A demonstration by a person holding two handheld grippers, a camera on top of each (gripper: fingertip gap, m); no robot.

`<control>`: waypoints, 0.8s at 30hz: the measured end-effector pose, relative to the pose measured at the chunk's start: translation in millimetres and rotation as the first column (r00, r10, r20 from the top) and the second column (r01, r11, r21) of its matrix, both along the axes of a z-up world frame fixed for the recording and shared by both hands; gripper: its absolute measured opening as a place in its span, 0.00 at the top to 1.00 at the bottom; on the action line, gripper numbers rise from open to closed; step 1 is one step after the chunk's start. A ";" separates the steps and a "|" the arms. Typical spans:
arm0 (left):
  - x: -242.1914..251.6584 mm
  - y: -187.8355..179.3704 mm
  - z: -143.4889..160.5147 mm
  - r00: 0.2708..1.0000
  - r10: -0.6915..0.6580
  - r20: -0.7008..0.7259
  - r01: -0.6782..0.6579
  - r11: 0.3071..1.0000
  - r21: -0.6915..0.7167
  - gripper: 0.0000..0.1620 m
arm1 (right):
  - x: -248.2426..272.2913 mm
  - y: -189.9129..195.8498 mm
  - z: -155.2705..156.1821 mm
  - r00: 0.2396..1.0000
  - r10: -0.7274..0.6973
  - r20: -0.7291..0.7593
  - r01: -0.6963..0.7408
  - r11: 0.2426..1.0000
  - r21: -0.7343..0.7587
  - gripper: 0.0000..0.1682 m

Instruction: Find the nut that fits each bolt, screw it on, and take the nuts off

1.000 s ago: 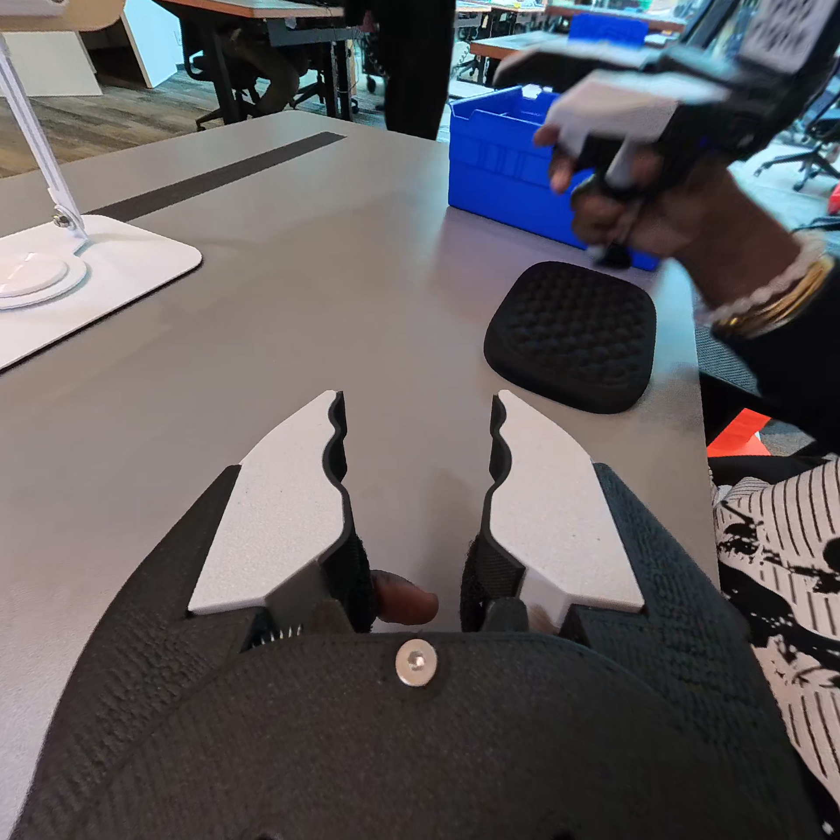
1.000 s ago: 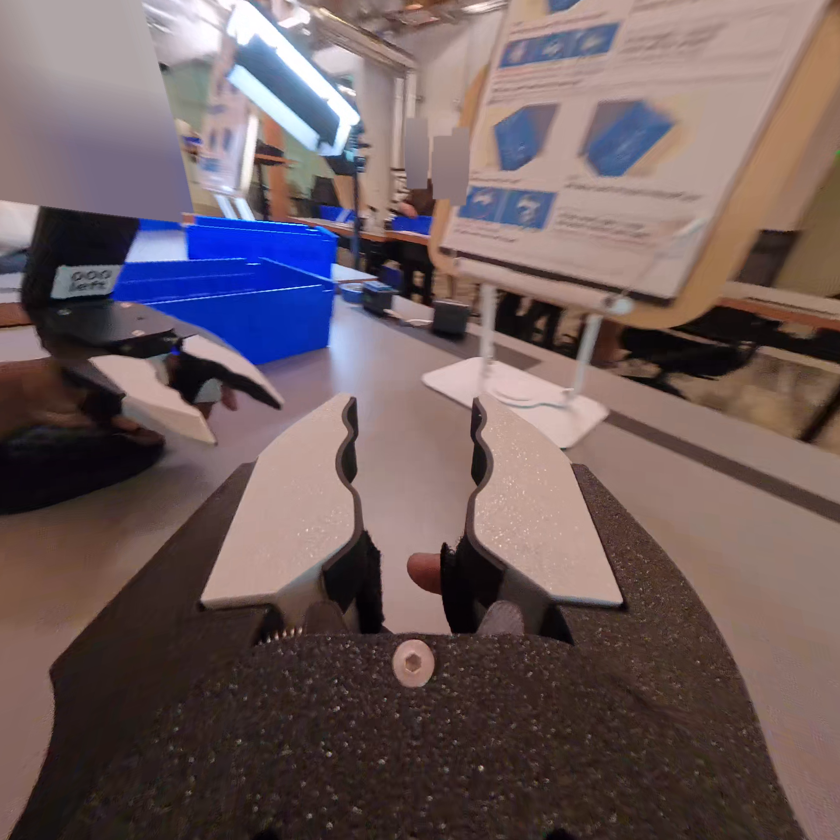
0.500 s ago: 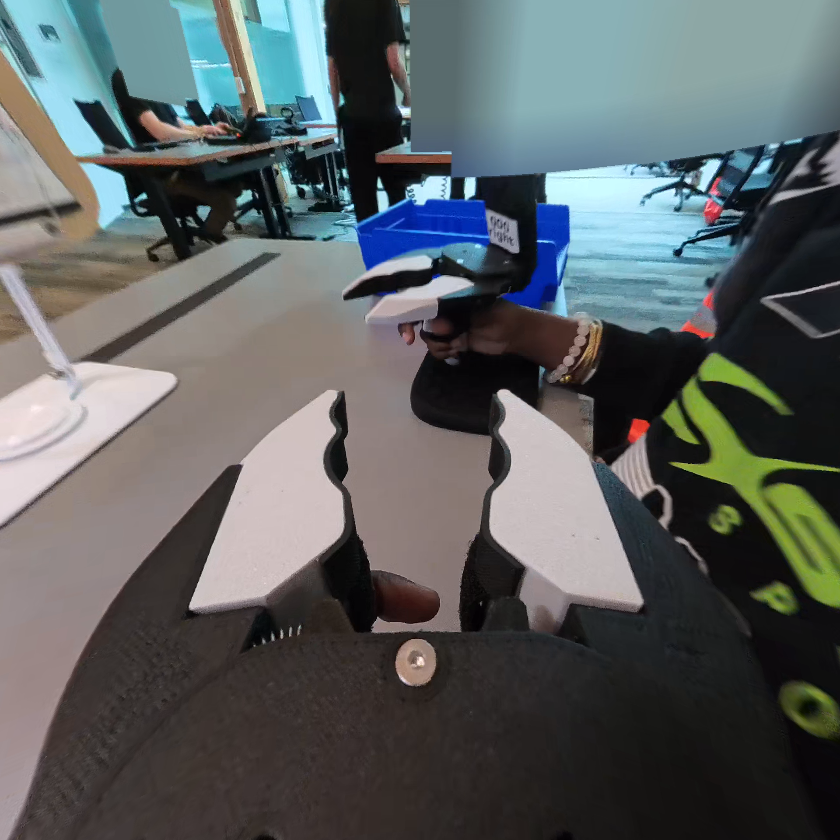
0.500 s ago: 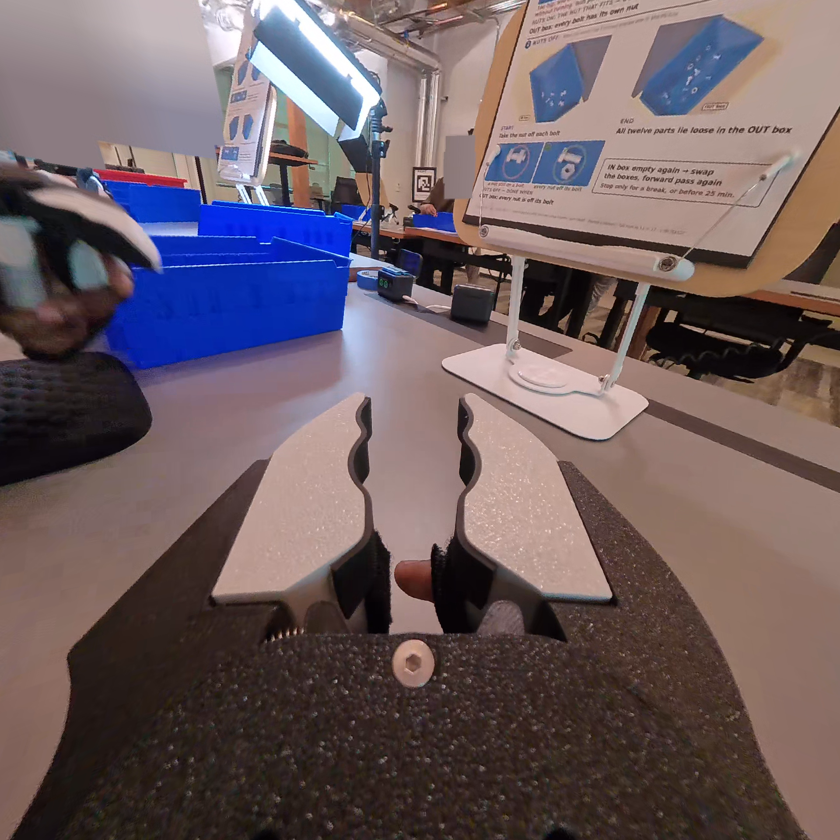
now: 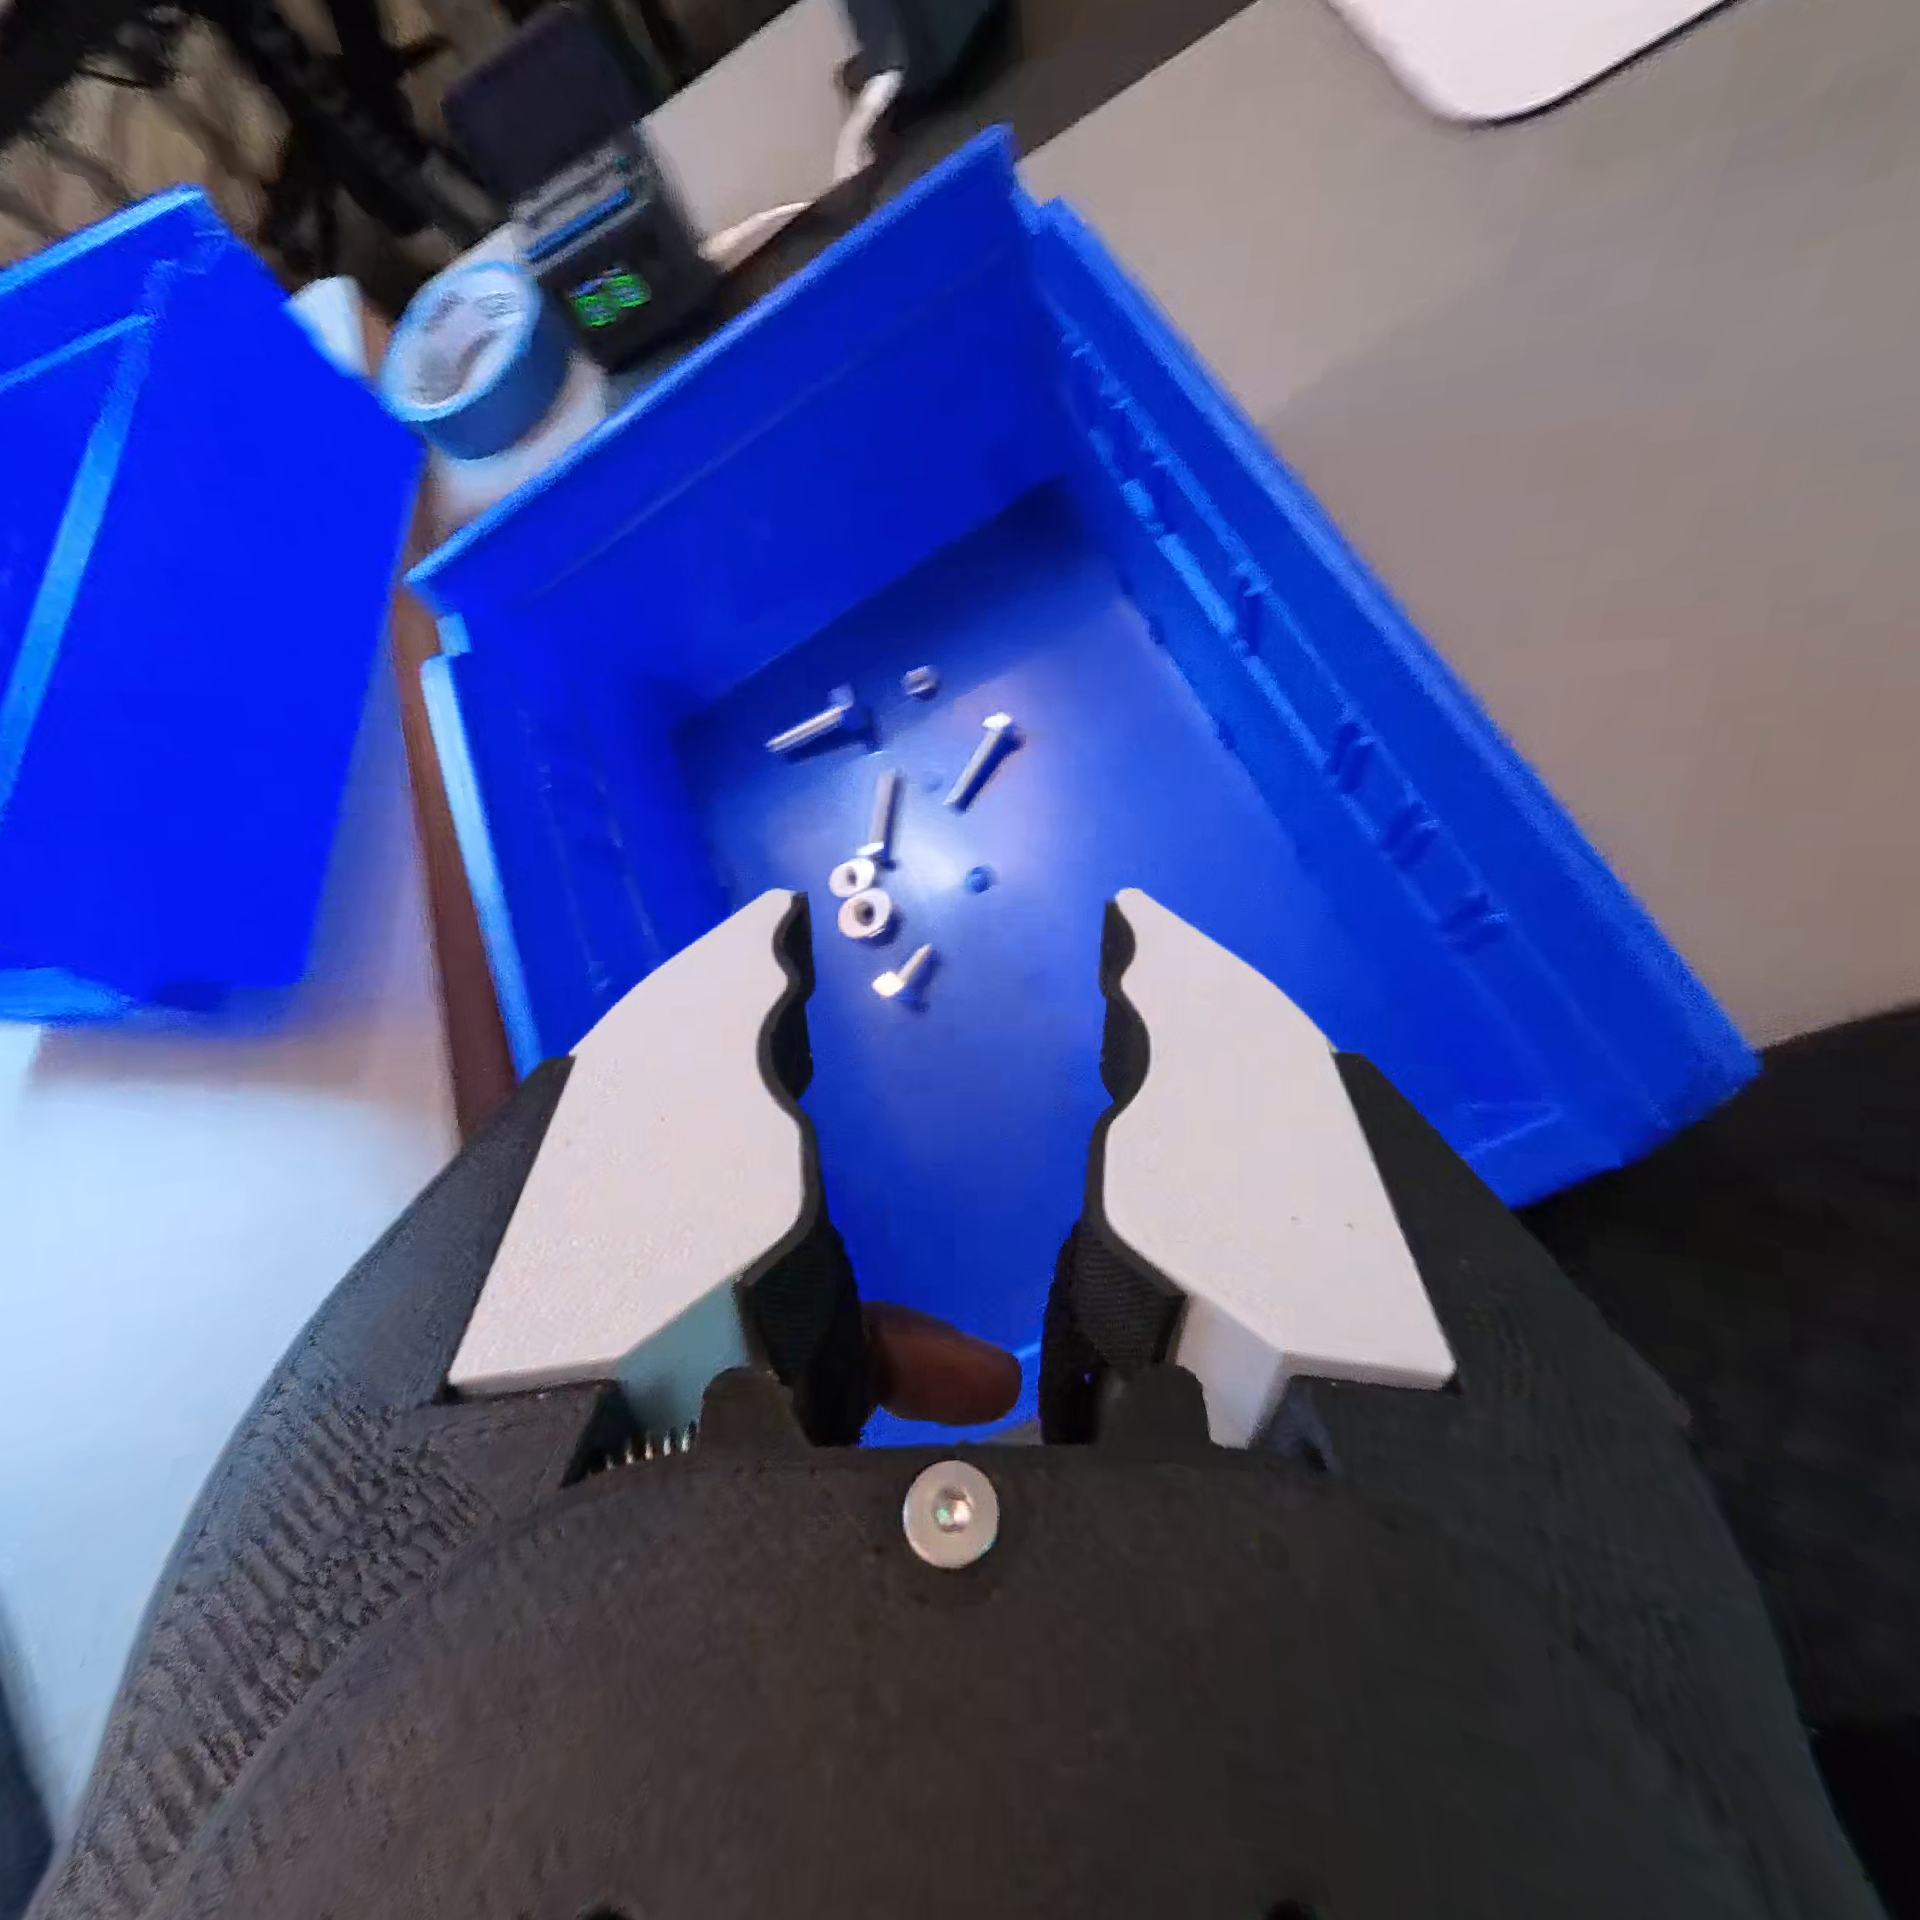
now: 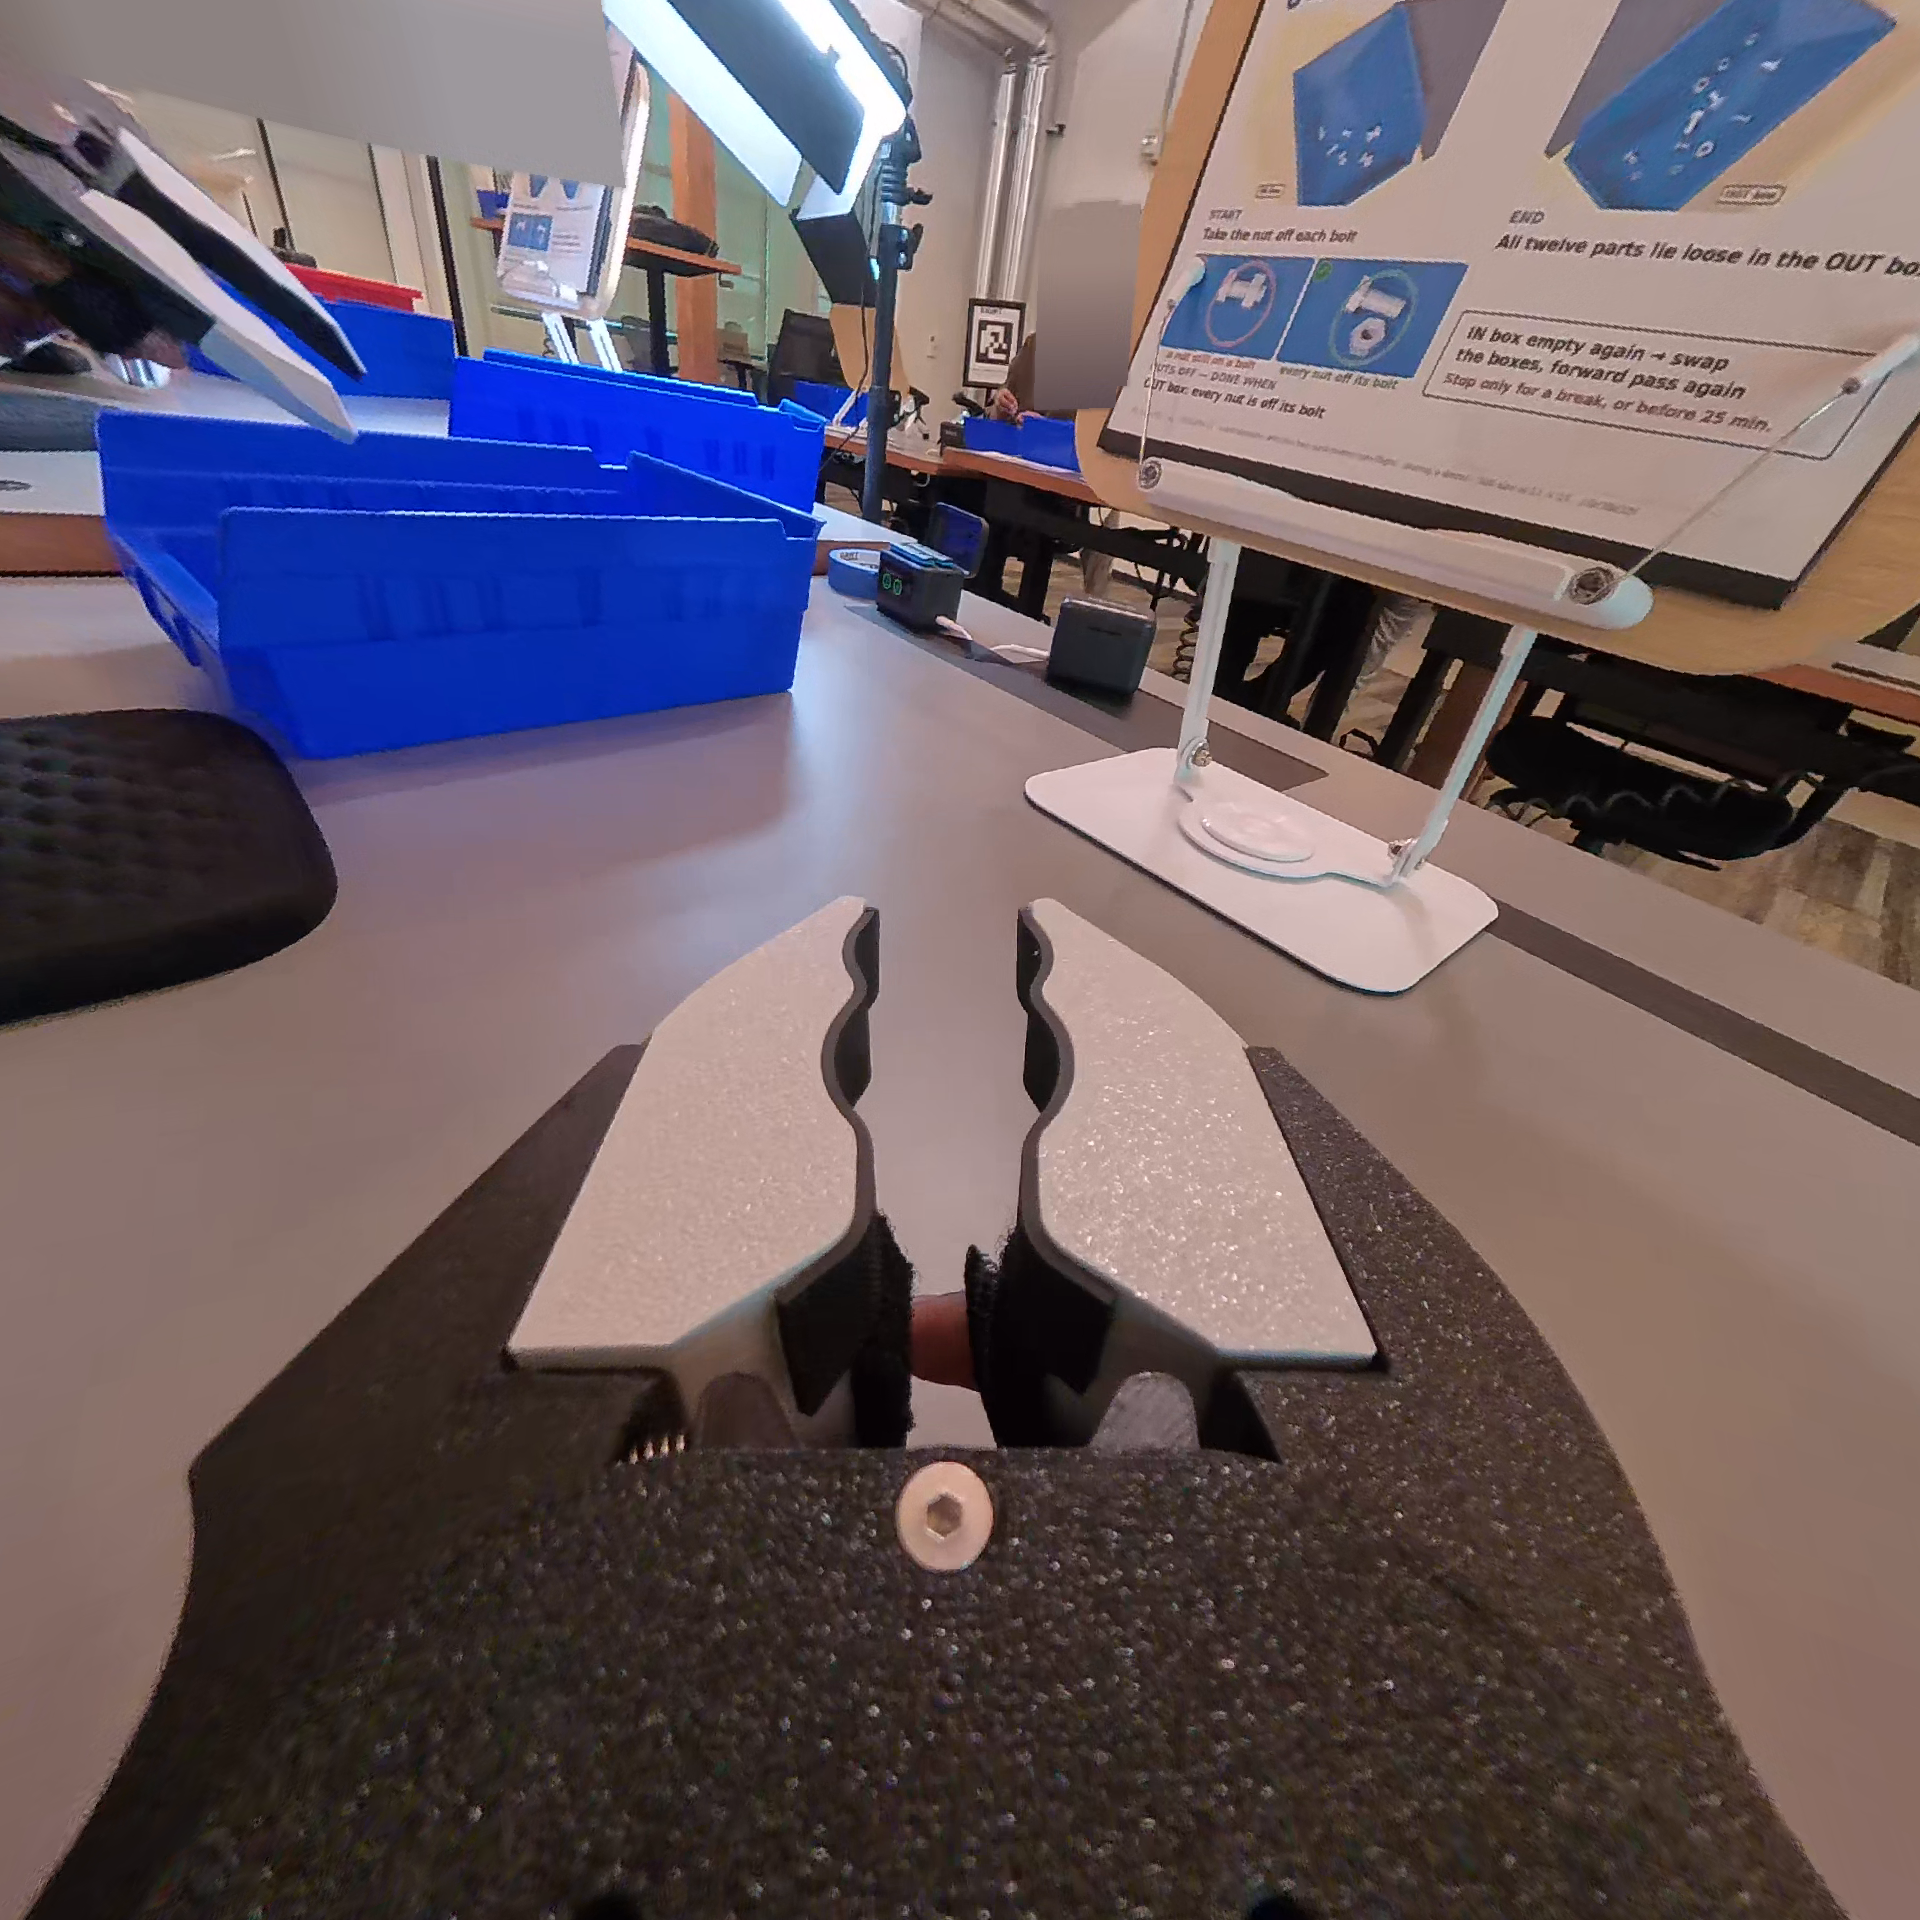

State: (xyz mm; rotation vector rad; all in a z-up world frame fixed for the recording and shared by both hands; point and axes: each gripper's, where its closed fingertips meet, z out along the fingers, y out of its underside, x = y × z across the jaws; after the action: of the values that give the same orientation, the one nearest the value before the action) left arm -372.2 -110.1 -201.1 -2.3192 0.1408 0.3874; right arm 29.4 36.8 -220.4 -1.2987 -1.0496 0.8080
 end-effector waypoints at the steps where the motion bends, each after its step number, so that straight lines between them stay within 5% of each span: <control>1: 7.2 6.0 -4.7 0.996 -0.063 0.067 0.064 0.998 -0.005 0.68 | -0.5 0.4 -0.9 1.000 0.000 0.005 0.000 1.000 -0.004 0.85; 7: 6.7 38.1 -49.3 0.939 -0.211 0.273 0.264 0.948 -0.176 0.77 | -3.7 1.5 -5.8 0.999 0.008 0.038 -0.007 1.000 -0.026 0.85; 13: -22.3 75.9 -82.2 0.940 -0.129 0.315 0.210 0.948 -0.238 0.76 | -3.5 2.3 -6.2 0.999 0.005 0.037 -0.004 0.999 -0.032 0.85; 24: -38.5 83.4 -121.9 0.940 -0.117 0.320 0.236 0.902 -0.363 0.84 | -1.9 4.5 -5.0 1.000 0.003 0.020 -0.002 0.999 -0.052 0.85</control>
State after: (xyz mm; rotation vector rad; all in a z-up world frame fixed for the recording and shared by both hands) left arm -410.7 -26.6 -323.0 -2.7046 0.3089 -0.0931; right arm 27.4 41.3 -225.4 -1.3520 -1.0522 0.8311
